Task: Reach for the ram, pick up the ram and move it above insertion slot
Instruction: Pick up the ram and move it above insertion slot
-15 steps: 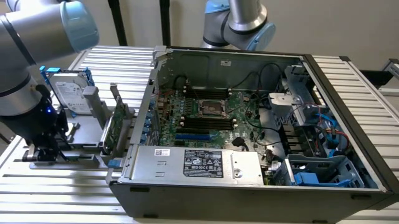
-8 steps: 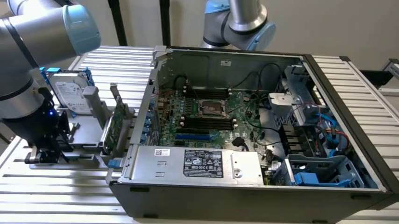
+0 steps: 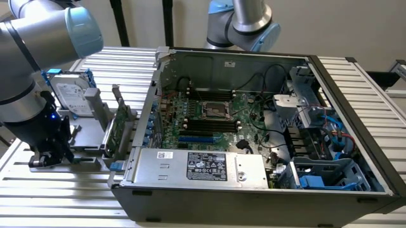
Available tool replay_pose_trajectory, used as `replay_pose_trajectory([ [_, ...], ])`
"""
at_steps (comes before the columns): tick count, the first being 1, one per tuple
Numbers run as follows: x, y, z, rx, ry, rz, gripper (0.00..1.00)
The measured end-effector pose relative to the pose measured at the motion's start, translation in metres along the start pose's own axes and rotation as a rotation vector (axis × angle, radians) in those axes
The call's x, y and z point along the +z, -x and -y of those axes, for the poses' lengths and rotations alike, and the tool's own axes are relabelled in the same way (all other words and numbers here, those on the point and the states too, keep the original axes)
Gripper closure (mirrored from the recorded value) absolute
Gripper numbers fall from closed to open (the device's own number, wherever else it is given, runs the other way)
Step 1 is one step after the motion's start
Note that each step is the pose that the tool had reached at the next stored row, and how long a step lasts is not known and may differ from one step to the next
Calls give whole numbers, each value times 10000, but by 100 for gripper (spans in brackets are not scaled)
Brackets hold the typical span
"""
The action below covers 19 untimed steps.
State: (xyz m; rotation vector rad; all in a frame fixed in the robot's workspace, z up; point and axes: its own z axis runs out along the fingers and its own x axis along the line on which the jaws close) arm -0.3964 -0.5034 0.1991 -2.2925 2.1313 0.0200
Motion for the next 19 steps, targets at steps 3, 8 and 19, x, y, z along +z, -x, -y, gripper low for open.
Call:
replay_pose_trajectory([
  [3, 0, 0, 0, 0, 7, 2, 87],
  [8, 2, -1, 9, 39, 7, 4, 87],
  [19, 1, -2, 18, 364, 8, 3, 87],
])
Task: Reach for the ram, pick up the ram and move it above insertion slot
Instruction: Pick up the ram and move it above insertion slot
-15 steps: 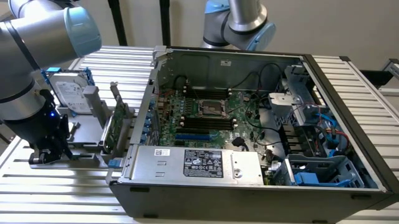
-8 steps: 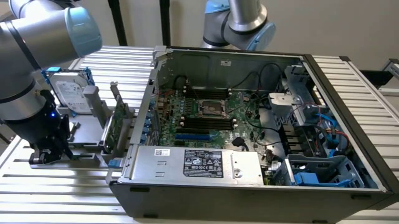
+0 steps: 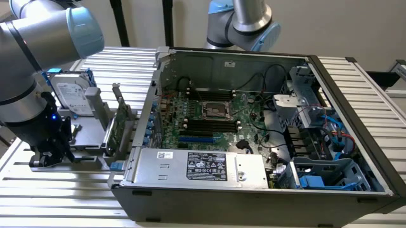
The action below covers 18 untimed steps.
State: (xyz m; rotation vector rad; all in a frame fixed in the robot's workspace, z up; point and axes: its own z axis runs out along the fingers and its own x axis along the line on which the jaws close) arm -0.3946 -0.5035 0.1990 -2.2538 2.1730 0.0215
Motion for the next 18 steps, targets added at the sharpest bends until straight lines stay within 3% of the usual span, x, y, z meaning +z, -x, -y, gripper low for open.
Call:
replay_pose_trajectory([
  [4, -24, 0, 0, 1, 0, 7, 87],
  [9, -125, 2, 0, 2, 0, 23, 87],
  [18, -518, 2, 3, 1, -1, 43, 87],
])
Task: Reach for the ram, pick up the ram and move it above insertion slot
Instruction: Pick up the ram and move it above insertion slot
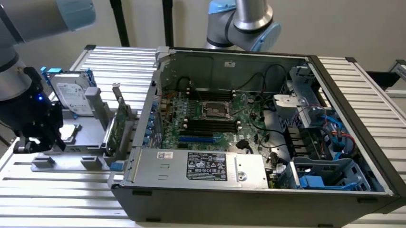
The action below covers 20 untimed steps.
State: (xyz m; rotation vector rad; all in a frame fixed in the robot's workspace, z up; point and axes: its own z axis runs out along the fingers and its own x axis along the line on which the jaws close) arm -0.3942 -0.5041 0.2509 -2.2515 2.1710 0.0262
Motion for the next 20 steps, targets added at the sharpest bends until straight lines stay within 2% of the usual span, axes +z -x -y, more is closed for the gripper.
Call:
replay_pose_trajectory([
  [7, -318, 1, 75, 1, 0, 0, 87],
  [9, -407, 1, 138, 0, -1, 5, 87],
  [20, -909, -4, 565, -22, -4, 119, 87],
])
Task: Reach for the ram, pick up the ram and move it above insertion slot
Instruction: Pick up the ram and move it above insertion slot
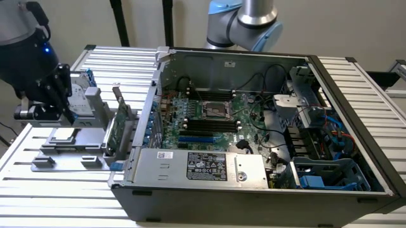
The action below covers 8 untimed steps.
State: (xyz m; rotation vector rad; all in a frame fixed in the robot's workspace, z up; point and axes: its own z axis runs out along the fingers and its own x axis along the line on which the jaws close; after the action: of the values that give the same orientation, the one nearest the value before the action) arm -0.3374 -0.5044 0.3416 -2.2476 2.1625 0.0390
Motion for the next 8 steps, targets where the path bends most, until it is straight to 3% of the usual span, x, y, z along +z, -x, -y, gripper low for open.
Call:
replay_pose_trajectory([
  [8, -361, -1, 336, -6, 4, 35, 87],
])
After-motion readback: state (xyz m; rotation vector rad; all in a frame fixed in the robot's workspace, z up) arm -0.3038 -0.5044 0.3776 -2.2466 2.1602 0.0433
